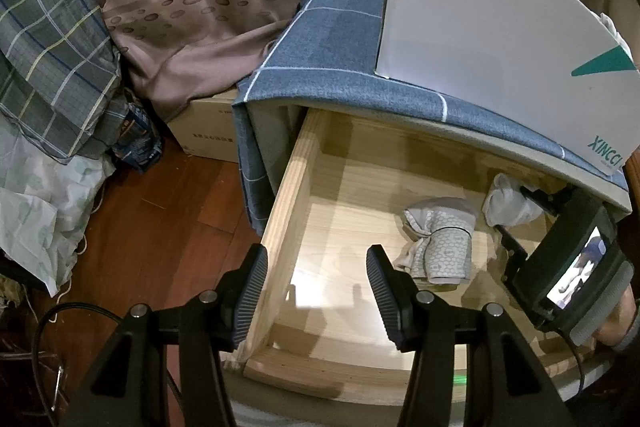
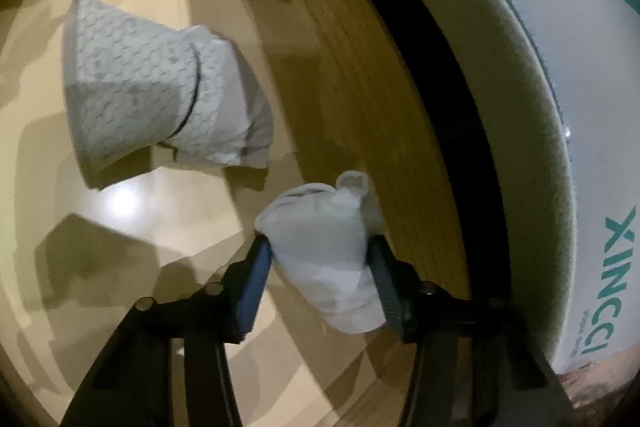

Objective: Take underwear out of drawer
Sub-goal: 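Move the open right tool down into the drawer toward the white item, then close the right tool on the white item in the drawer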

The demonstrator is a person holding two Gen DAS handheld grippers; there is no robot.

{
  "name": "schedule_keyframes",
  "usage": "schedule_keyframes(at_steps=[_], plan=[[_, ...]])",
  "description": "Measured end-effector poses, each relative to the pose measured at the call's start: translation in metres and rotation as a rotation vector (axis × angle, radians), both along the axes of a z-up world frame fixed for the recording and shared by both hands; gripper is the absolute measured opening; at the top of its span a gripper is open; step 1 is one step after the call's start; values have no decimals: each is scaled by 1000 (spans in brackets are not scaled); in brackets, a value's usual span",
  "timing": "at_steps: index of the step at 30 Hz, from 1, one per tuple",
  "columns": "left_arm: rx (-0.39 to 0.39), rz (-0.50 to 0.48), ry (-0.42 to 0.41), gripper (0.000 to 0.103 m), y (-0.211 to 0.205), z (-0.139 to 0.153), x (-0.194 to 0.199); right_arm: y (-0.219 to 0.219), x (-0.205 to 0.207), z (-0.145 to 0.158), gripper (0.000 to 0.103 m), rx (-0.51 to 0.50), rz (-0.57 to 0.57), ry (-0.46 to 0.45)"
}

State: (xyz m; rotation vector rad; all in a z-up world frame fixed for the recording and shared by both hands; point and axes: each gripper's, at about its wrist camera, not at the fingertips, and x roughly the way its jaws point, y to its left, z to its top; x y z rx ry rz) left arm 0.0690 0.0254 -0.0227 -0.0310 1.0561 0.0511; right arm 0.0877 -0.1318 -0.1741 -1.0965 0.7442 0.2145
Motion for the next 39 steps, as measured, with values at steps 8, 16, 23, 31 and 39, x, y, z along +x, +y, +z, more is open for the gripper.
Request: schedule_keyframes(at_steps=[8, 16, 23, 31, 39], plan=[[-4, 4, -1, 53, 1, 0, 0, -3, 9, 16, 38, 100, -97, 99], [-11, 3, -8, 53, 2, 1, 0, -14, 21, 37, 36, 251, -234, 286], [-16, -3, -12, 53, 2, 1, 0, -28, 22, 48, 35, 385, -432, 454], [-25, -8, -21, 53, 1, 2, -1, -60, 13, 33, 9, 560, -690, 619], [-35, -7, -19, 53, 1, 3, -2, -37, 7, 60, 65, 473, -413, 453]])
